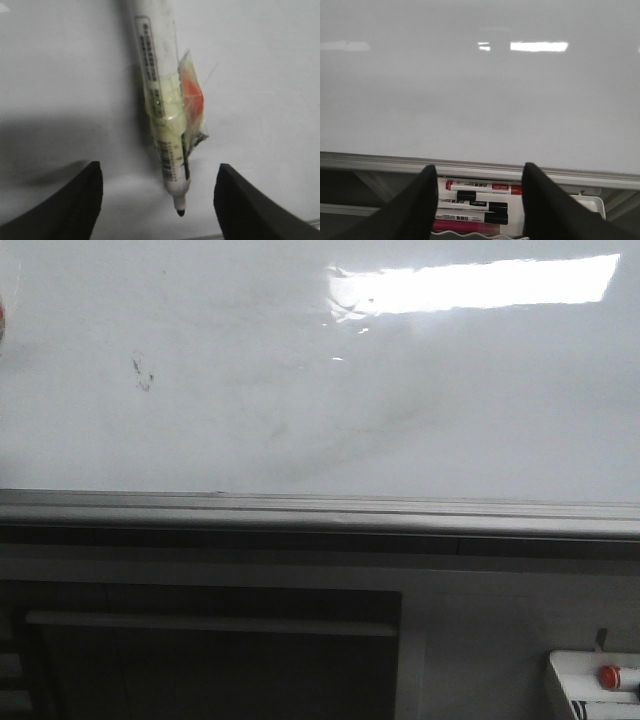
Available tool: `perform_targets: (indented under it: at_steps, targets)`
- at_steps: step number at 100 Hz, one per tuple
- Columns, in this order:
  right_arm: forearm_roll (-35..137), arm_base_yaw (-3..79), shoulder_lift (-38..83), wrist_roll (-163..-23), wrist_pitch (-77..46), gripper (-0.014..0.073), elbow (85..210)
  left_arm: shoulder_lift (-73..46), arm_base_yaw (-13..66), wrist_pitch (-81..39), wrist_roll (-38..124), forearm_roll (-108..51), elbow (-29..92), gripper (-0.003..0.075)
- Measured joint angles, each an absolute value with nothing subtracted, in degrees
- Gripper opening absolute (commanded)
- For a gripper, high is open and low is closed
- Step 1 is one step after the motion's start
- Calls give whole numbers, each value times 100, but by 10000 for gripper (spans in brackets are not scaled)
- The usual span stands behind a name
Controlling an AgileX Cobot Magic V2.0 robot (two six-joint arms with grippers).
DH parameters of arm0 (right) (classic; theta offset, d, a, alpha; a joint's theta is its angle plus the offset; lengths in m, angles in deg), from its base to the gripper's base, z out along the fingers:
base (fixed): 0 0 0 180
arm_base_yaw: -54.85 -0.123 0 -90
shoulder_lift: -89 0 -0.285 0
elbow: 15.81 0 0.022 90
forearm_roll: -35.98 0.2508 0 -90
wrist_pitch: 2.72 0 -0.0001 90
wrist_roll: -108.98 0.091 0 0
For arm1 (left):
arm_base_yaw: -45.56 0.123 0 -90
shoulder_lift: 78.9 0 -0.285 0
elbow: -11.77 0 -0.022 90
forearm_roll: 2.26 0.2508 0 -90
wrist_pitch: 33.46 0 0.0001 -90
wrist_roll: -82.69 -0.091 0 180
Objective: Write number 2 on whiteboard
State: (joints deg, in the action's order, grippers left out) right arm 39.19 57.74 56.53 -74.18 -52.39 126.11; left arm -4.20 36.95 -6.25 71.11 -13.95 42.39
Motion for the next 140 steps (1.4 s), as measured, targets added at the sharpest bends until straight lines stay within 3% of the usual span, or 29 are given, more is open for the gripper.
perform_targets:
  at_steps: [69,116,140]
  targets:
    - [3919,5774,5653,-7419,-5236,342,12611,-17,3695,-836,7111,-1395,4111,262]
    - [3919,5774,5653,-7406,-5213,342,12611,43,3695,-614,7111,-1395,3975,12]
    - [4306,5774,5563,-7569,-5164,342,12611,82,3579,150,6663,-1372,3542,-18]
